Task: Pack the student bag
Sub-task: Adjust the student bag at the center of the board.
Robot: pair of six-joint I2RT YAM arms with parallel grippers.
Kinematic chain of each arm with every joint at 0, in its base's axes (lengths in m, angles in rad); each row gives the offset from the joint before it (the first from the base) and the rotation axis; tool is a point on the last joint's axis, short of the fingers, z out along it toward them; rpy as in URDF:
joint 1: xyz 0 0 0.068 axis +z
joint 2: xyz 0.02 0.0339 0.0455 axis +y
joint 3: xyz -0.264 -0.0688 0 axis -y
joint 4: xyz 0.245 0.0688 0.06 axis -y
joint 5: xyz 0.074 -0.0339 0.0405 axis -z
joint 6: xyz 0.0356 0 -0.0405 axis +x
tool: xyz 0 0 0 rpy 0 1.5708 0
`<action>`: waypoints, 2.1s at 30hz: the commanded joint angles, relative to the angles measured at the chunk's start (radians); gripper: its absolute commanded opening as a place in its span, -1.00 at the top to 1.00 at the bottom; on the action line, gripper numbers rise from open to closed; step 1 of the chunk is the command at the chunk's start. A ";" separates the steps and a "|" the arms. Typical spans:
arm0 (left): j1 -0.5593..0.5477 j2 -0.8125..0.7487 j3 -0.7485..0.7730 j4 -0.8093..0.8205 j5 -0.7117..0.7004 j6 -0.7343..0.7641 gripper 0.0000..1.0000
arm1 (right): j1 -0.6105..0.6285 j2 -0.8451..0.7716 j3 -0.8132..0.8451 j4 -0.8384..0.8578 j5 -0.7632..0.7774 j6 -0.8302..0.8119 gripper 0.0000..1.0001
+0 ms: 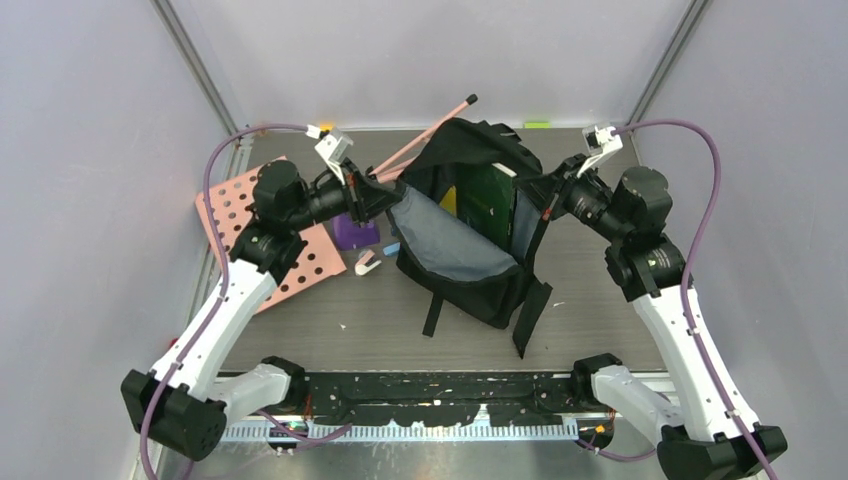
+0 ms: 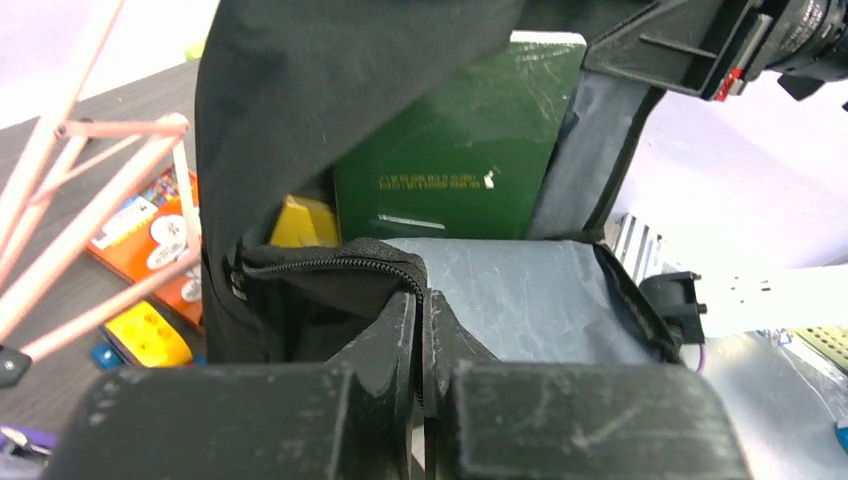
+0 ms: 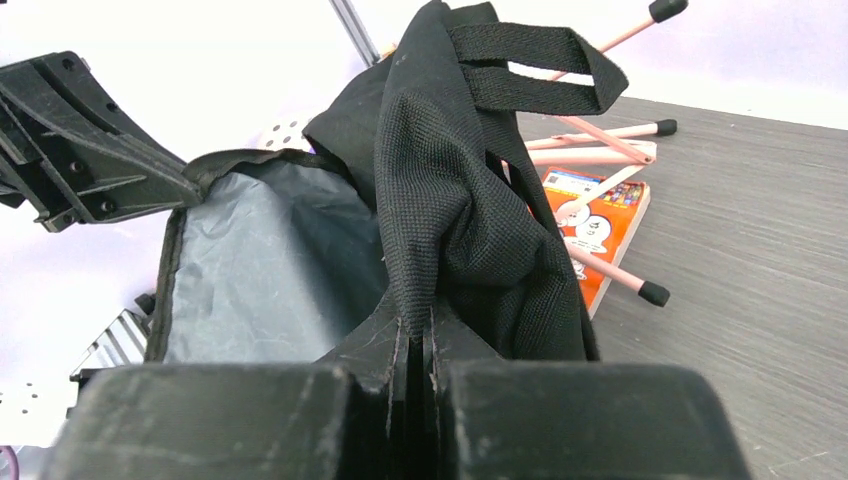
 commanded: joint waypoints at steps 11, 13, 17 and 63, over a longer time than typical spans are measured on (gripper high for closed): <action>-0.001 -0.280 -0.121 -0.480 0.155 0.028 0.93 | 0.025 -0.172 -0.131 -0.067 -0.104 0.076 0.99; -0.001 -0.319 -0.130 -0.590 0.126 0.044 0.97 | 0.026 -0.187 -0.132 -0.143 -0.096 0.059 0.96; -0.001 -0.416 -0.158 -0.619 0.063 0.008 1.00 | 0.026 -0.200 -0.108 -0.225 -0.049 0.040 0.38; -0.625 0.193 0.386 -0.059 -0.133 0.051 1.00 | 0.025 -0.012 0.102 -0.054 1.067 -0.157 0.99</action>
